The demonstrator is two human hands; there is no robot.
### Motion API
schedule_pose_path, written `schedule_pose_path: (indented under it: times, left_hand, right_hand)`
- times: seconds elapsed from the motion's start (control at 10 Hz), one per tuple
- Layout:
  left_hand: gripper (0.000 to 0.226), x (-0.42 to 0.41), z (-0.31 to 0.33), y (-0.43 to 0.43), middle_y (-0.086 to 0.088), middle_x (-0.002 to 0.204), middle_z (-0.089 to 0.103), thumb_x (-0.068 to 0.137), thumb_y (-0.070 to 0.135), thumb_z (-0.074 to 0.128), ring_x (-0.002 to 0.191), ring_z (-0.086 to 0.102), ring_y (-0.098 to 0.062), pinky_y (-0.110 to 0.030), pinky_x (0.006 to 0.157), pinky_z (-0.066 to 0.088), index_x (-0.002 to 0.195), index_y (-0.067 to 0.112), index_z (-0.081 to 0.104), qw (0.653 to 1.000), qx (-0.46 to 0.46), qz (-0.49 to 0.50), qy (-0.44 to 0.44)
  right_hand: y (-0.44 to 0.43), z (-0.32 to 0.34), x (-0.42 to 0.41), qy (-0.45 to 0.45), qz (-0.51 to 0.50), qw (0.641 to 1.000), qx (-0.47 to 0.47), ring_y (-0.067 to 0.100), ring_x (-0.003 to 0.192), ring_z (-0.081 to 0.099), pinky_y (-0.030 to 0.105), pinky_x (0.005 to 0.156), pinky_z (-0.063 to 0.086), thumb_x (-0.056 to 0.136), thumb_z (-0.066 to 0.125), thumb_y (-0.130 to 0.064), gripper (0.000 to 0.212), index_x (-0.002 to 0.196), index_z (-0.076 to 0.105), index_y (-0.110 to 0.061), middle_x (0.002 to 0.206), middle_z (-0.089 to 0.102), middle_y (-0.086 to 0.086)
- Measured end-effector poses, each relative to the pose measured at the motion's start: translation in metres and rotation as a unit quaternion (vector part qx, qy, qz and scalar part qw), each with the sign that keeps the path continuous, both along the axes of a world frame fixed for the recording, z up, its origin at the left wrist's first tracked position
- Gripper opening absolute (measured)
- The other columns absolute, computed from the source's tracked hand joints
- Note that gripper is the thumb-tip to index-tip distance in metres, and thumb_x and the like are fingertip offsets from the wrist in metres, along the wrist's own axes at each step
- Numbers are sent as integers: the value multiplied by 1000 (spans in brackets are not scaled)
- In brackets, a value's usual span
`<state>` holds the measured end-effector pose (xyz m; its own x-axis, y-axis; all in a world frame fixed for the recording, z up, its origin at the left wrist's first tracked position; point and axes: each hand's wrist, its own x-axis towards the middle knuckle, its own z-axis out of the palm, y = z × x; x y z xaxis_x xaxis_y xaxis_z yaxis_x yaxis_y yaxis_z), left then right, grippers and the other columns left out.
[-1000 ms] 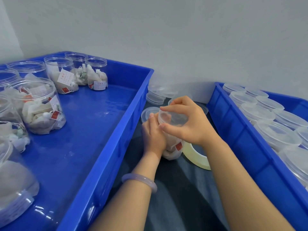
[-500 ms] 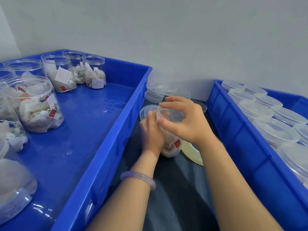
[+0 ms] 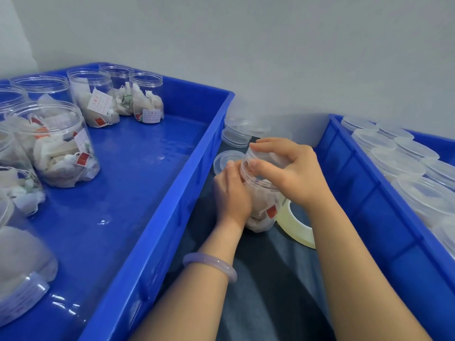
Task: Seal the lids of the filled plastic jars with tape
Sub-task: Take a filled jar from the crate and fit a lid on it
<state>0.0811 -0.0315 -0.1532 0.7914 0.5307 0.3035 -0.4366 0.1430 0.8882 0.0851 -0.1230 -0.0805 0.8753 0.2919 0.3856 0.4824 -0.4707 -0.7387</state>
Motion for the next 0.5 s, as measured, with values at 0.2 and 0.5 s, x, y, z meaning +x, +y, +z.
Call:
schedule_pose_path:
  times: [0.2,0.5]
  left_hand:
    - [63,3,-3,1,15,43,45,100,5,33,46,38,1,-16,49,33,43,27,46,1000,-12,0,13]
    - [27,0,-5,-3,17,68,48,100,-1,37,55,49,14,-2,55,35,80,12,49,997,-19,-24,70]
  right_hand:
    - [-1,-1,-3,-26,22,998,-47,-4,111,54,23,101,40,74,78,-20,26,99,73,-27,118,64,-9]
    - [17,-8,-18,-80,-131,969,-195,18,117,47,27,84,36,80,63,-53,38,113,65,-34,127,54,-17]
